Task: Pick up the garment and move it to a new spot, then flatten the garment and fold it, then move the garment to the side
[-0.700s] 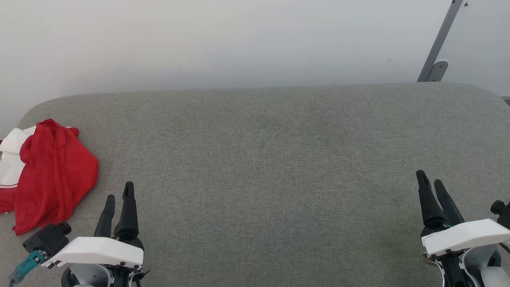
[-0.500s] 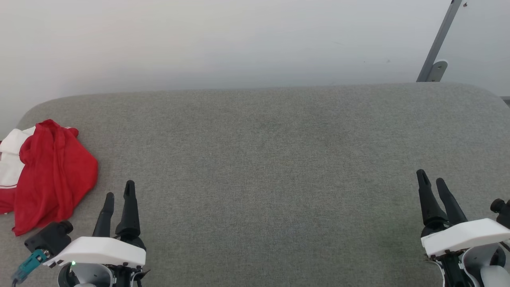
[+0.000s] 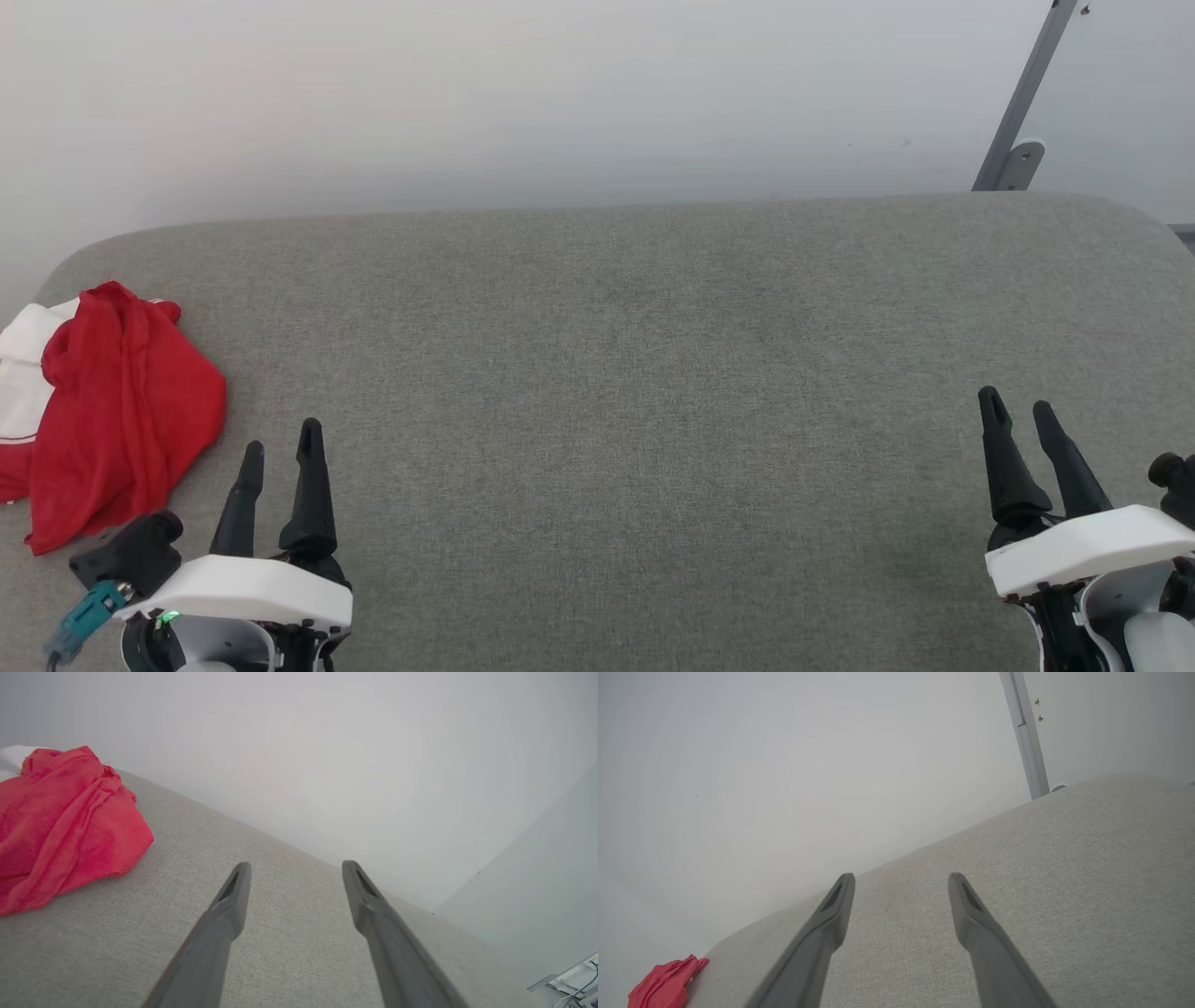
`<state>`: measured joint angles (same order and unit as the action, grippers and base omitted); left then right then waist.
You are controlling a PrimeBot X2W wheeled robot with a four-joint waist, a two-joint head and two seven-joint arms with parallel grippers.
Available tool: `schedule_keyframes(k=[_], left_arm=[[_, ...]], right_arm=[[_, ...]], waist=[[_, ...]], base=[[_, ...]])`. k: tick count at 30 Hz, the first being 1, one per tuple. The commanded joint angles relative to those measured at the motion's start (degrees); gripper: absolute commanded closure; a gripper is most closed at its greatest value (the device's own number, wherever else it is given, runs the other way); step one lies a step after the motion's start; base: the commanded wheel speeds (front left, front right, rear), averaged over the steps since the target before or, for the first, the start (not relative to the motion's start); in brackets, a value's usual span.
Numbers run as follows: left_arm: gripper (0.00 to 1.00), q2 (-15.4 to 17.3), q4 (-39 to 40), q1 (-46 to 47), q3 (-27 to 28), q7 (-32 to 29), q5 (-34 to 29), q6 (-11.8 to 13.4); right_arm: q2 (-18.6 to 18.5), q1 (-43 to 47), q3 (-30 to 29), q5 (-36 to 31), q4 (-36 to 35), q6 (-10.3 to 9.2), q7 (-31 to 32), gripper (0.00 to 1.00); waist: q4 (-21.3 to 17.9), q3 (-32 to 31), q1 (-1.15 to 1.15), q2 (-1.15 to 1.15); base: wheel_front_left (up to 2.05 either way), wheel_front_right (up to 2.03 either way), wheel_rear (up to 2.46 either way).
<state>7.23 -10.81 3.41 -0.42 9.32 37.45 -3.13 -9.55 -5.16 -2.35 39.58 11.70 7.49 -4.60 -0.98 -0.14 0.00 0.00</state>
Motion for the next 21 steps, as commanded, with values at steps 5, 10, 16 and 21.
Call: schedule_keyframes(k=[5,10,16,21], left_arm=[[0.0,0.2,0.6,0.2,-0.2,1.2,-3.8,-0.5],[0.0,0.3,0.7,0.1,-0.3,1.9,-6.2,-0.6],[0.0,0.4,0.8,-0.1,-0.5,2.6,-9.0,-0.9],[0.0,0.5,1.0,-0.1,-0.6,3.2,-11.0,-1.0]], right_arm=[[-0.7,-0.6,0.1,-3.2,-1.0,0.0,-1.0,0.0],[-0.8,-0.5,0.3,-5.5,-1.4,0.0,-1.4,0.0],[-1.1,-0.4,0.3,-7.8,-1.7,0.0,-1.7,0.0],[-1.2,-0.2,0.2,-10.0,-2.0,0.0,-2.1,0.0]], waist=[[0.0,0.0,0.0,0.0],[0.0,0.1,0.0,0.0],[0.0,0.1,0.0,0.0],[0.0,0.2,0.0,0.0]], base=[[0.0,0.0,0.0],[0.0,0.0,0.0],[0.0,0.0,0.0],[0.0,0.0,0.0]])
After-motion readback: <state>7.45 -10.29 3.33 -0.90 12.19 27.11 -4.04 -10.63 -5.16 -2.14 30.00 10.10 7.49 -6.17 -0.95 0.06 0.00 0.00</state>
